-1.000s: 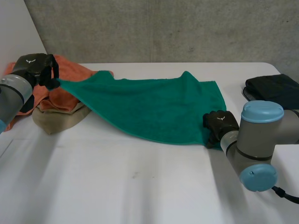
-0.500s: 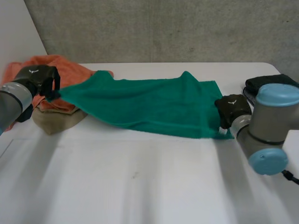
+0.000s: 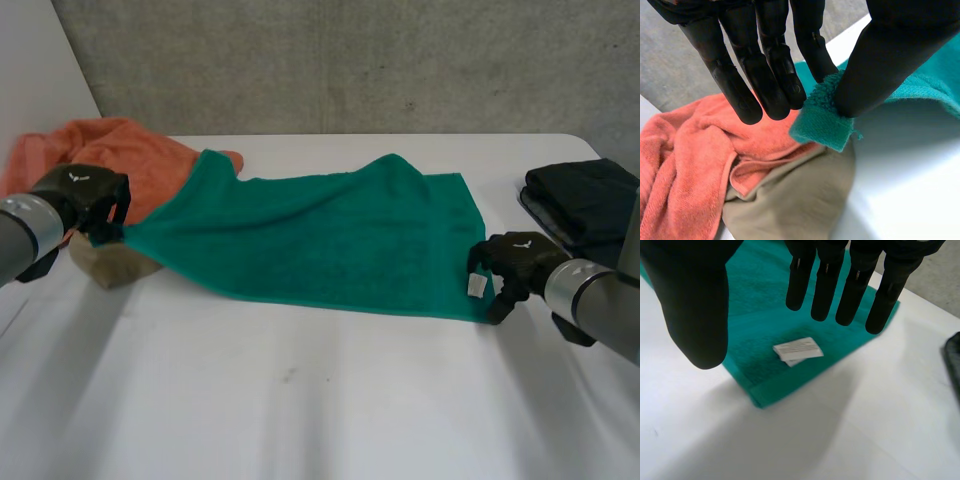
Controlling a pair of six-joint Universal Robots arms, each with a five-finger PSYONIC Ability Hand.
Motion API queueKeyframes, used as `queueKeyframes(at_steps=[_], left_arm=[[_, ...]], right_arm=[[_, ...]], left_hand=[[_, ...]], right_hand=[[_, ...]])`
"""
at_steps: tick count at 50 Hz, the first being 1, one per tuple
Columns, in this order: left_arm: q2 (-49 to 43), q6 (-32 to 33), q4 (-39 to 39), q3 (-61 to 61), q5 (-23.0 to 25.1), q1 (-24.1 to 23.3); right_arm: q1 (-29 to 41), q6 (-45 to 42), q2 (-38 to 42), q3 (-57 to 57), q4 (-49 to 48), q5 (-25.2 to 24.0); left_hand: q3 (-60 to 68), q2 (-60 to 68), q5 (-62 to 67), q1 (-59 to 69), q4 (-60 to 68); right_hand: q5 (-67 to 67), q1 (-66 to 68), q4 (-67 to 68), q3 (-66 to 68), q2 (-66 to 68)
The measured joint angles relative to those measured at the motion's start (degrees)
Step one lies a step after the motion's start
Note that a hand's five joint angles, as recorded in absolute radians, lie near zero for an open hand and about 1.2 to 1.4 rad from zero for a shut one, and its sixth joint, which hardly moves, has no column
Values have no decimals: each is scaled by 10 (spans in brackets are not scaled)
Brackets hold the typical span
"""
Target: Fold the laundry.
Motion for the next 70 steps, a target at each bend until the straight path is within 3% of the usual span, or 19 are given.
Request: queueKeyframes(at_steps=[14, 44, 47, 50, 52, 56, 62, 70], left_arm=[[-43, -43, -16, 85, -37, -25], [-41, -44, -16, 84, -35, -28], [-41, -44, -16, 84, -35, -28], [-41, -43, -16, 82, -35, -28], [-41, -42, -17, 79, -35, -28], [-37, -41, -22, 69, -35, -28], [-16, -15, -54, 32, -34, -27], [47, 134, -161, -79, -25, -14]], right_arm=[[37, -2, 61, 3, -92, 7], [53, -26, 128, -67, -156, 59], [53, -27, 135, -79, -156, 63], [52, -27, 141, -89, -155, 68], [52, -27, 141, -93, -155, 70], [52, -27, 125, -87, -152, 72], [40, -59, 37, -41, -126, 64], [-19, -279, -92, 57, 40, 41]], left_hand=[[0, 0, 0, 0, 0], [0, 0, 0, 0, 0], [0, 0, 0, 0, 0], [0, 0, 0, 0, 0], [0, 0, 0, 0, 0], [0, 0, 0, 0, 0], [0, 0, 0, 0, 0], [0, 0, 0, 0, 0]], right_hand=[[3, 0, 0, 0, 0], [49, 27, 29, 33, 28], [110, 94, 94, 98, 97], [317, 313, 304, 307, 313], [366, 338, 358, 357, 360], [369, 338, 368, 364, 360], [369, 338, 368, 364, 360], [369, 338, 368, 364, 360]])
